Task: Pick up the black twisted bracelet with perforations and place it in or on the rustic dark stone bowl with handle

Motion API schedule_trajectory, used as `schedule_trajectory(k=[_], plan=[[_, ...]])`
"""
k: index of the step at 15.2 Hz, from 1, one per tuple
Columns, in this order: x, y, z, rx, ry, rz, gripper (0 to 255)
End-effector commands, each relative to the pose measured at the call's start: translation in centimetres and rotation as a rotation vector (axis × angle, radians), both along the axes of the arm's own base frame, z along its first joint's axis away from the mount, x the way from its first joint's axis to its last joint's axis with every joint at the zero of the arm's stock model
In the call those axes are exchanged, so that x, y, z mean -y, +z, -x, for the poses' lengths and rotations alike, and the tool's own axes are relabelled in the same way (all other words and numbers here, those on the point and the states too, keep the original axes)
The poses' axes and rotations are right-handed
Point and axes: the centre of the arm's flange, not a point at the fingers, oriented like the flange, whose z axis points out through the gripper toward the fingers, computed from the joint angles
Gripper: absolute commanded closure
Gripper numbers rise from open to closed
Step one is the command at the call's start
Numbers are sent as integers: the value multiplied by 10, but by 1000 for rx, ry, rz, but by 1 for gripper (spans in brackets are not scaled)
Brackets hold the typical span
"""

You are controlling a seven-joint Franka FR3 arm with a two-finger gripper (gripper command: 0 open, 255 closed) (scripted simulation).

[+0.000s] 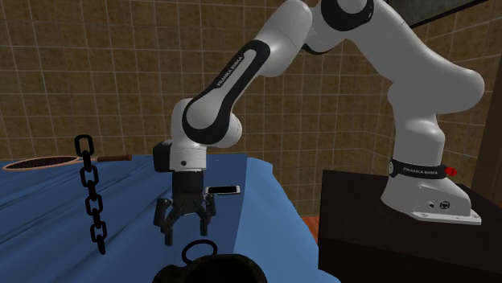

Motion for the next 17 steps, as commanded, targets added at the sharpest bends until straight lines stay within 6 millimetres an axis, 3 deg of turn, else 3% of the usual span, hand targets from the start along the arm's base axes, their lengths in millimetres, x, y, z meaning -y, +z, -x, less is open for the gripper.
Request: schedule_trajectory(k=[1, 5, 13, 14, 17], plan=[[-5, -10, 1, 0, -1, -1, 0], [-11, -28, 4, 0, -1, -1, 0], [-11, -28, 4, 0, -1, -1, 0], [-11, -28, 4, 0, -1, -1, 255], [-11, -28, 4, 0, -1, -1, 255]])
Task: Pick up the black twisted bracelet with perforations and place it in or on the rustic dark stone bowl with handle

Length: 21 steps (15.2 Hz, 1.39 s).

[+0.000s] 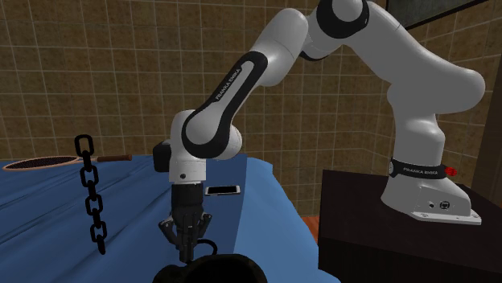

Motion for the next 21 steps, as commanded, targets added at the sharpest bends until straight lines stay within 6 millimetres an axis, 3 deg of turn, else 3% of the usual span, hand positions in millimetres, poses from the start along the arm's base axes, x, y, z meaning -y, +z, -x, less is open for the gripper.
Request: schedule_trajectory(k=[1, 6, 21], plan=[[0, 0, 0, 0, 1, 0, 255], [0, 0, 0, 0, 0, 0, 255], [0, 79, 0, 0, 0, 0, 255]])
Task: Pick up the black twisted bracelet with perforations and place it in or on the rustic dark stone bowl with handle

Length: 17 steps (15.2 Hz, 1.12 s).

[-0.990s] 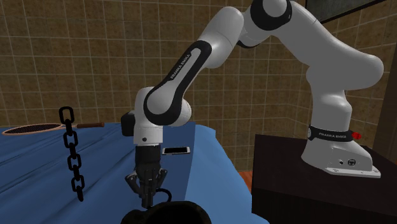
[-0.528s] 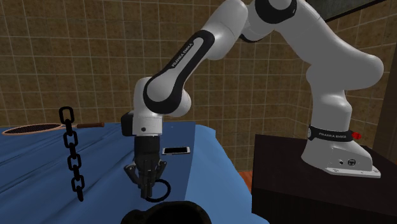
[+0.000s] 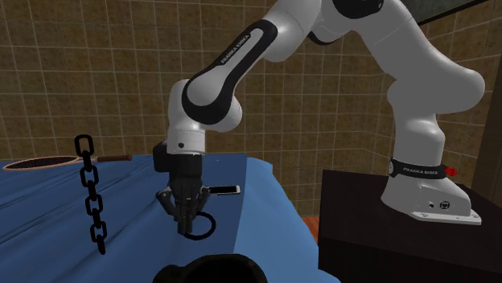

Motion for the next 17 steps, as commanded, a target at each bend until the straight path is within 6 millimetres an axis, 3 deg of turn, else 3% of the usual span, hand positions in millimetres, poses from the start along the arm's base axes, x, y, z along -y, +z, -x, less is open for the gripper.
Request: schedule_trajectory(k=[1, 17], plan=[[0, 11, -1, 0, 0, 0, 255], [0, 96, -1, 0, 0, 0, 255]])
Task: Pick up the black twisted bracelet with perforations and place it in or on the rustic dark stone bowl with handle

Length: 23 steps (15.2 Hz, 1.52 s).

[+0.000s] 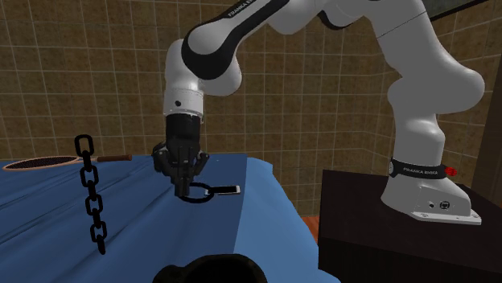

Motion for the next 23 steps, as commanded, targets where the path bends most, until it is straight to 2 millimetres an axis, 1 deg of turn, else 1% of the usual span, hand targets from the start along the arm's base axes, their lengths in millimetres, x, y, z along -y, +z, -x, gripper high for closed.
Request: schedule_trajectory(k=[1, 13, 14, 23], plan=[[0, 6, 0, 0, 0, 0, 255], [-120, 19, 102, 0, 0, 0, 255], [-137, 21, 117, 0, 0, 0, 255], [-137, -26, 117, 0, 0, 0, 255]])
